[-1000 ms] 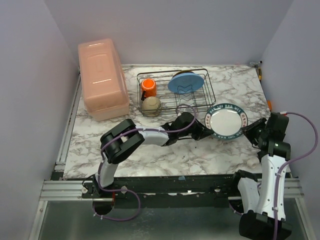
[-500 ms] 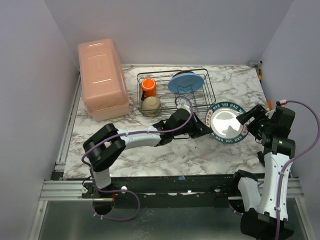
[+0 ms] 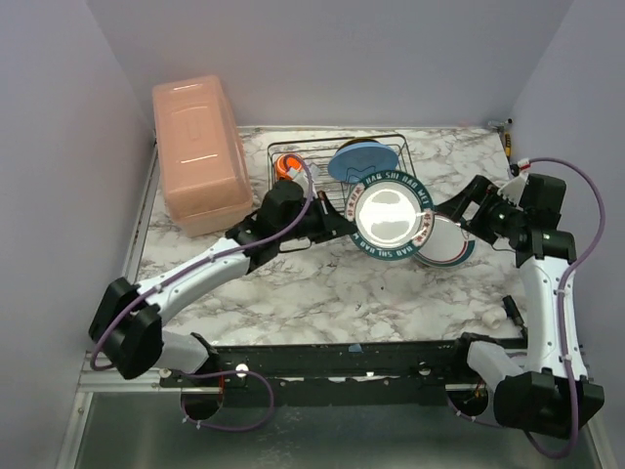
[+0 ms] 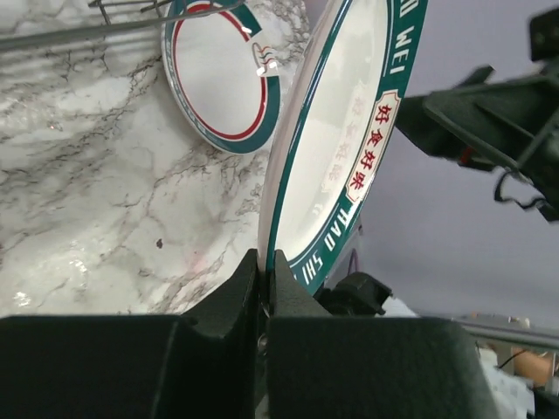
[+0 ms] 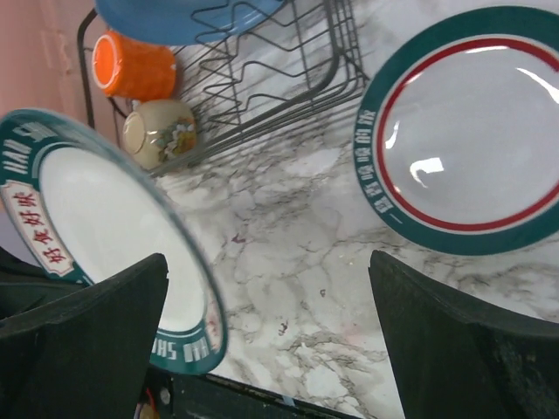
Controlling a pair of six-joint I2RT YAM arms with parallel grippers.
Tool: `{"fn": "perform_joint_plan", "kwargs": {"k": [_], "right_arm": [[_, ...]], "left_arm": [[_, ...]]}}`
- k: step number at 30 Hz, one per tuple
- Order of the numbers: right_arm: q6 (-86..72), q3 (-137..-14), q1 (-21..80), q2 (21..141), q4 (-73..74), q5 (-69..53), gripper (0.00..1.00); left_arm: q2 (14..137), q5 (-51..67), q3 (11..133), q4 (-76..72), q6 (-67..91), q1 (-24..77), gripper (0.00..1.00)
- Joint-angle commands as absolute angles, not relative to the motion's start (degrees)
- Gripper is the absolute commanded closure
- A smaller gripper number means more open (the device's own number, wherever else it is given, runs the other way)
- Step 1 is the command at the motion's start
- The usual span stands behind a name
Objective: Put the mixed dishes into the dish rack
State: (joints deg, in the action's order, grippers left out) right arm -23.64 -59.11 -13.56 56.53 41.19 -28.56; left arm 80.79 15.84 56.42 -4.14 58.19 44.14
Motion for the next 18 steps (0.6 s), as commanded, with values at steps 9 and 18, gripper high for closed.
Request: {"fn": "perform_joint_plan", "kwargs": {"k": [9,18], "right_arm": [[-35.13,-54.76,9.24,59.43,21.03,-37.79,0.00],[-39.96,-52.75,18.63,62.54,8.18,-39.55,0.17]], "left_arm": [[62.01,32.16,57.92,13.26,30.59,30.46,1.00],[59.39,33.51,55.86,14.77,27.93,28.74,1.00]]}}
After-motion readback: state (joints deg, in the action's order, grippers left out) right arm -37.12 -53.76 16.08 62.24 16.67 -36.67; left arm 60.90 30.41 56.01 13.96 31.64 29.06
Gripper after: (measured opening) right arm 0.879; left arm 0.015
